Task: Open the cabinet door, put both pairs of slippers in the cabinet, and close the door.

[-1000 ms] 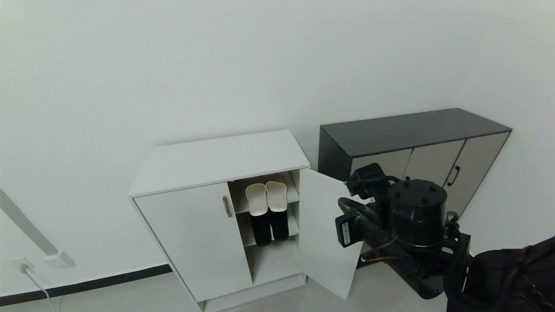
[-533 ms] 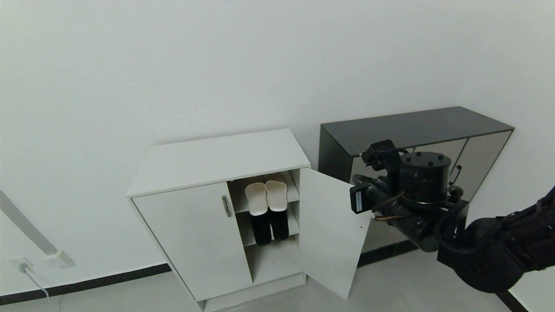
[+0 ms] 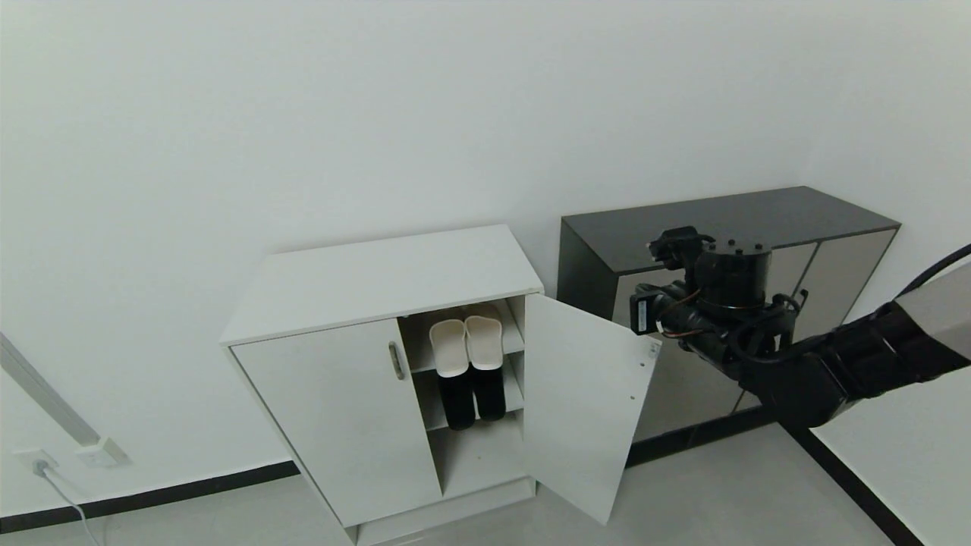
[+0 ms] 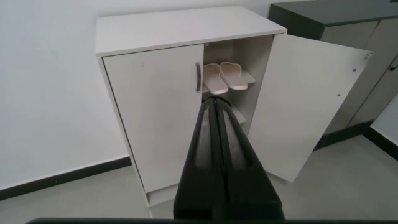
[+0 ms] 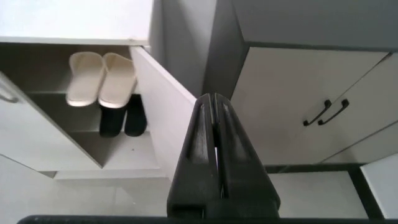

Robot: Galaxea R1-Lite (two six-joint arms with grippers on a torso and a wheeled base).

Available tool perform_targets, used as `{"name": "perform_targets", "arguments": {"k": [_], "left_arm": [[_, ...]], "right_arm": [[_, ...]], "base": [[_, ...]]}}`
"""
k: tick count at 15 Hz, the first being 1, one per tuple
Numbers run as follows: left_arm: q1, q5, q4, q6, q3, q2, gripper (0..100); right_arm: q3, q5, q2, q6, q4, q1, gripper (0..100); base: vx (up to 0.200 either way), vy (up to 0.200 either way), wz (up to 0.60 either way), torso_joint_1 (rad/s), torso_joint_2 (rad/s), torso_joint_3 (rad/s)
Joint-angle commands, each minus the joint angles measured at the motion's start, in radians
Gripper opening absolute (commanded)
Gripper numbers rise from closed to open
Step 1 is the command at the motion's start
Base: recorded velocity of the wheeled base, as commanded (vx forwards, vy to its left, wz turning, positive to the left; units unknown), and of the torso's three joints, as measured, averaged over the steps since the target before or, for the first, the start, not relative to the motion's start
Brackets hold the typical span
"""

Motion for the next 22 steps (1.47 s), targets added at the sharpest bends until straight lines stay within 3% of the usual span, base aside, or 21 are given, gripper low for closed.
{"name": "perform_targets", "arguments": {"k": [1, 8, 22], "left_arm": [[0.0, 0.0, 0.0, 0.0, 0.0, 0.0, 0], [0.0, 0.0, 0.0, 0.0, 0.0, 0.0, 0], [0.0, 0.0, 0.0, 0.0, 0.0, 0.0, 0]], "right_arm": [[-0.038, 0.025, 0.07, 0.012, 0.003, -0.034, 0], [-0.166, 0.071, 0.233, 0.025, 0.047, -0.112, 0], [-0.21, 0.097, 0.325, 0.066, 0.093, -0.148, 0]], "base": [[0.0, 0.0, 0.0, 0.0, 0.0, 0.0], [0.0, 0.0, 0.0, 0.0, 0.0, 0.0], [0.0, 0.0, 0.0, 0.0, 0.0, 0.0]]}}
